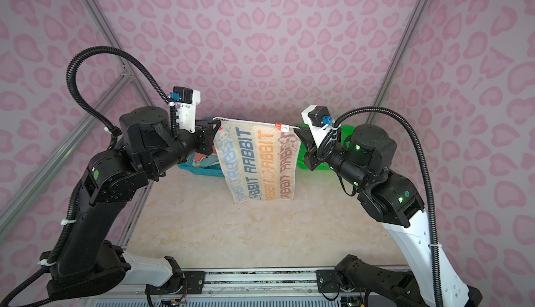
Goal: Fold and stack the towels
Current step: 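Raise both grippers high, lifting the towel to hang between them, then lower the hanging towel flat onto the table with both grippers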
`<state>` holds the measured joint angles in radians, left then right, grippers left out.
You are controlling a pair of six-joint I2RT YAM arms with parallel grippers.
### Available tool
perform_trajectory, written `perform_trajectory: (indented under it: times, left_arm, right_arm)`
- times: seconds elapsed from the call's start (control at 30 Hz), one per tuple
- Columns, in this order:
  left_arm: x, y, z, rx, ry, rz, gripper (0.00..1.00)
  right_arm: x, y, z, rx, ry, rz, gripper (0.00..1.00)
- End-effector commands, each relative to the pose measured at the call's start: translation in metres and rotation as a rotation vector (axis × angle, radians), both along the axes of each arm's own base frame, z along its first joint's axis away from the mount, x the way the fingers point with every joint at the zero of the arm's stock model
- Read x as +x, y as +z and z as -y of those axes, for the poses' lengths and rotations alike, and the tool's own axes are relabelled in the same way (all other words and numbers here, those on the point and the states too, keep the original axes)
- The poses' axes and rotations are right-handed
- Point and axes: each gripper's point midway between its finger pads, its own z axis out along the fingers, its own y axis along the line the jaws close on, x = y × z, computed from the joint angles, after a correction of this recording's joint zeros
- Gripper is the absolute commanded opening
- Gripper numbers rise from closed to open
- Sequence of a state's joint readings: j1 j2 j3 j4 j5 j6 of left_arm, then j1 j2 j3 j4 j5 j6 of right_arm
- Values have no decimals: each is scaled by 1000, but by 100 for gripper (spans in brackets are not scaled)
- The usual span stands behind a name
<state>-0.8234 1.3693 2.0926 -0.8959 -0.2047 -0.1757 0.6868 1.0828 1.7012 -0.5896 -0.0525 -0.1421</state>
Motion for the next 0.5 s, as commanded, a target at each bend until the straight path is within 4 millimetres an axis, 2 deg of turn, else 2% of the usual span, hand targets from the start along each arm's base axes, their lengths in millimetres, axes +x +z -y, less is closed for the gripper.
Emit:
perform_trajectory:
  times: [0.0, 0.13, 0.23, 0.27, 0.37, 0.47]
  left_arm:
    - [3, -8, -14, 8, 69, -11, 2]
    - [15, -29, -22, 63, 155, -15, 2]
    - [30, -48, -22, 128, 218, -24, 2]
    - [37, -57, -22, 155, 237, -30, 2]
    - [61, -85, -14, 228, 271, -67, 2]
    - [92, -116, -3, 276, 288, -114, 2]
  right_arm:
    - [8, -3, 10, 13, -76, 2, 0]
    - [28, -29, 7, -39, -137, -34, 0]
    - [55, -60, 4, -88, -192, -91, 0]
    - [69, -83, 3, -118, -216, -135, 0]
    - [101, -117, 5, -150, -270, -200, 0]
    - [128, -141, 8, -161, -306, -241, 0]
